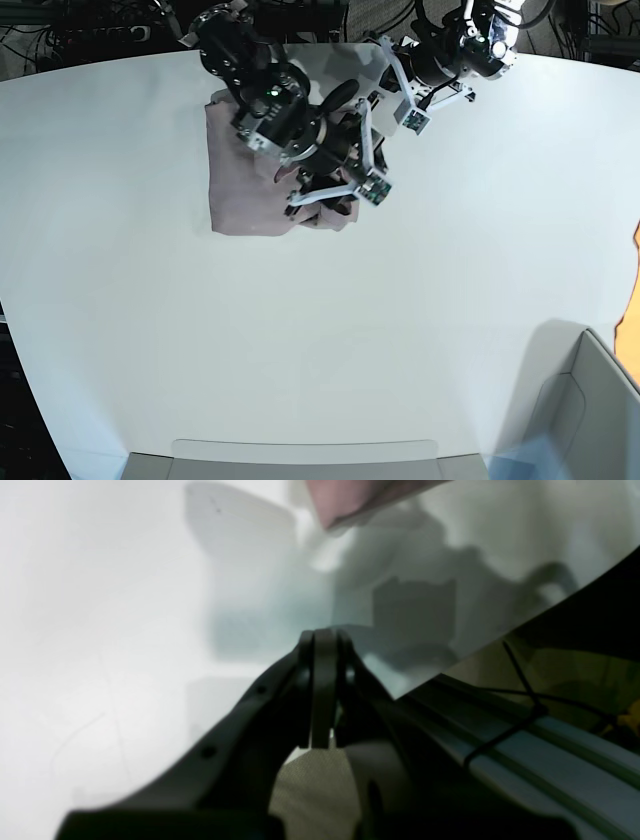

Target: Fold the T-shirt properly

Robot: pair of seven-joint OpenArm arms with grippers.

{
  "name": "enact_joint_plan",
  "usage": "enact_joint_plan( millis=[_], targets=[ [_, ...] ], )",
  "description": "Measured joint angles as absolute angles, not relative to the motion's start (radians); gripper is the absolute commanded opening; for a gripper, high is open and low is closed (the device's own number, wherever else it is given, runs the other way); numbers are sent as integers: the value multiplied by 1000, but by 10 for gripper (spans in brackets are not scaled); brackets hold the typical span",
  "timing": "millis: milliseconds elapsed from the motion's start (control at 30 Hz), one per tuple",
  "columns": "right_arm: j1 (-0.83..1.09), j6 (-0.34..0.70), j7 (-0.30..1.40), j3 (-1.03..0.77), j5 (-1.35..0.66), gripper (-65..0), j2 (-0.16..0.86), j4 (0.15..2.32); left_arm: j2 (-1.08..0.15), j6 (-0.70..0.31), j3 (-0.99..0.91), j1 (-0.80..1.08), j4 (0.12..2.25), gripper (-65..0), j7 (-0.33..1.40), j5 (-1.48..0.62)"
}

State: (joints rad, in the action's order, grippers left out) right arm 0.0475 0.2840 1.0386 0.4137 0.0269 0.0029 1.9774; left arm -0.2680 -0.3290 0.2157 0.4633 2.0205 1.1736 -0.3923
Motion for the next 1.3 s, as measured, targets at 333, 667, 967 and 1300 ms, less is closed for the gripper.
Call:
enact_joint_plan(
  millis=[333,667,967,1300],
  targets=[
    [175,279,1048,96,43,-413,158,2032,-263,-329,216,466,2020,-650,1174,-392],
    [232,362,1039,510,22,-413,148,1958,-265,-332,143,480,2020,-650,1172,-403],
    [102,366,1041,368,21,-414,105,1998,-264,-329,-7,501,2020,-650,1176,-391],
    [-59,368,1054,163,38,-650,284,1836,-212,-330,373,359,2029,-650,1151,-392]
  ],
)
